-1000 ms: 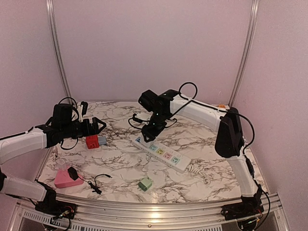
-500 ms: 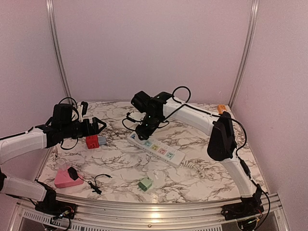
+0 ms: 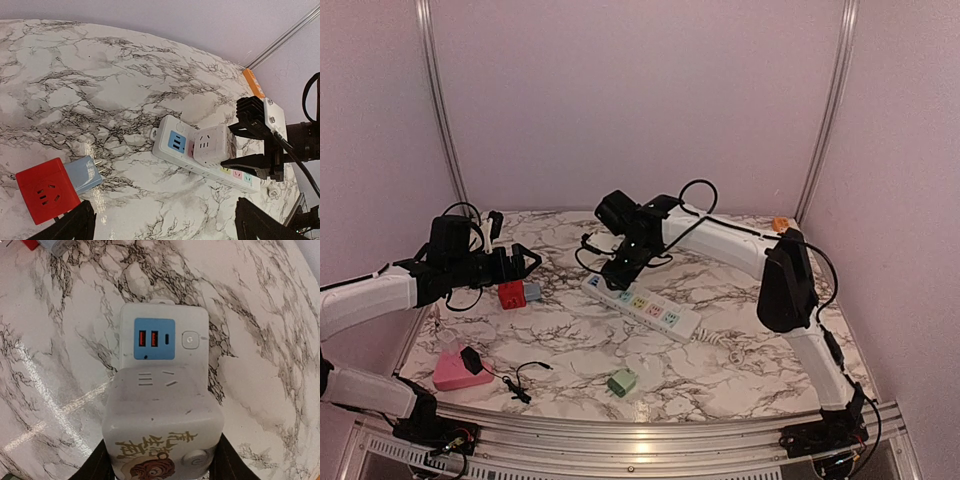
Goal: Insert the plug
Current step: Insert the plug into the socket slot.
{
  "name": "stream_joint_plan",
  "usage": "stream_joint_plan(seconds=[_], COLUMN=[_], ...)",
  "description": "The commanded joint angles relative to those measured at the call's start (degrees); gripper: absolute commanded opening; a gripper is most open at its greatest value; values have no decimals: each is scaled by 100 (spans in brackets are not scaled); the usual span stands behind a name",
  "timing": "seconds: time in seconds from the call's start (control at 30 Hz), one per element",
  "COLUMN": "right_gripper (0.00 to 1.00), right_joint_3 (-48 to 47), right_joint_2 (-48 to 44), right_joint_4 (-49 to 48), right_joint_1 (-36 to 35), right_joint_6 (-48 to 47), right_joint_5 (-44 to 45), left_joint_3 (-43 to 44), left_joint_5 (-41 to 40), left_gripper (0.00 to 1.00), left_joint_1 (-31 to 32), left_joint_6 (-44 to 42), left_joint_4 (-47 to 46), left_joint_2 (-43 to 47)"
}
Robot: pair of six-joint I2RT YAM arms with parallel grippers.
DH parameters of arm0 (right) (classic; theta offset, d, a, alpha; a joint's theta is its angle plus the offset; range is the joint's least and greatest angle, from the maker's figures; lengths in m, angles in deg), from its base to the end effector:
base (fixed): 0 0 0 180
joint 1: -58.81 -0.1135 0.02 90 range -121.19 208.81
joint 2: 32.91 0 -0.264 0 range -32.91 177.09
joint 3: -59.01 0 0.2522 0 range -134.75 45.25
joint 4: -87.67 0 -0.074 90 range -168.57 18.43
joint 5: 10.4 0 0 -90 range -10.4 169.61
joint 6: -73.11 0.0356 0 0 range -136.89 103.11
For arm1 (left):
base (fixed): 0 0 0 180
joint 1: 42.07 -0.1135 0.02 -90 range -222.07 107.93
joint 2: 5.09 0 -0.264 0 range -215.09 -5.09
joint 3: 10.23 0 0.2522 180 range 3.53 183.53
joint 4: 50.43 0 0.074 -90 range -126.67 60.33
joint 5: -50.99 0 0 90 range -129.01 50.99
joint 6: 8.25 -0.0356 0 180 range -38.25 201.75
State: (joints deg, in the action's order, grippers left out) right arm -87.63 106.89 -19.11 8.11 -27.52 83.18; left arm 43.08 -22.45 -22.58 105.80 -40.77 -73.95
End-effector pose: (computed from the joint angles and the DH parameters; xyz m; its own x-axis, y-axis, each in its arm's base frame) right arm 0.3285 0.3978 0.2136 -0.4308 -0.8170 -0.3832 -0.8506 0.5095 -0.1301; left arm 0.2470 -0.0982 0.2461 -0.5961 -0.2034 -0.7767 0.3504 0.8045 -0.4796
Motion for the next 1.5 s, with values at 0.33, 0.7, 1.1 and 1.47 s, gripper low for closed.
stream_joint_plan(seconds=[0.33, 0.7, 1.1, 1.47], right_gripper=[5, 9, 25, 24], right_joint_3=[2103, 2568, 1140, 869], right_joint_2=[-537, -1273, 139, 809], right_joint_4=[1100, 1140, 1026, 852], right_joint_1=[-348, -564, -640, -802], right_joint_6=[-477, -666, -964, -1095], right_joint_5=[-810, -387, -400, -384], left_joint_3=[-74, -77, -102, -114], left_joint_5=[196, 306, 399, 437], left_gripper=[99, 99, 99, 99], left_joint_1=[-24, -24, -24, -24], left_joint_6=[34, 75, 120, 145], left_joint_4=[-162, -192, -238, -270], left_joint_2=[126, 89, 27, 6])
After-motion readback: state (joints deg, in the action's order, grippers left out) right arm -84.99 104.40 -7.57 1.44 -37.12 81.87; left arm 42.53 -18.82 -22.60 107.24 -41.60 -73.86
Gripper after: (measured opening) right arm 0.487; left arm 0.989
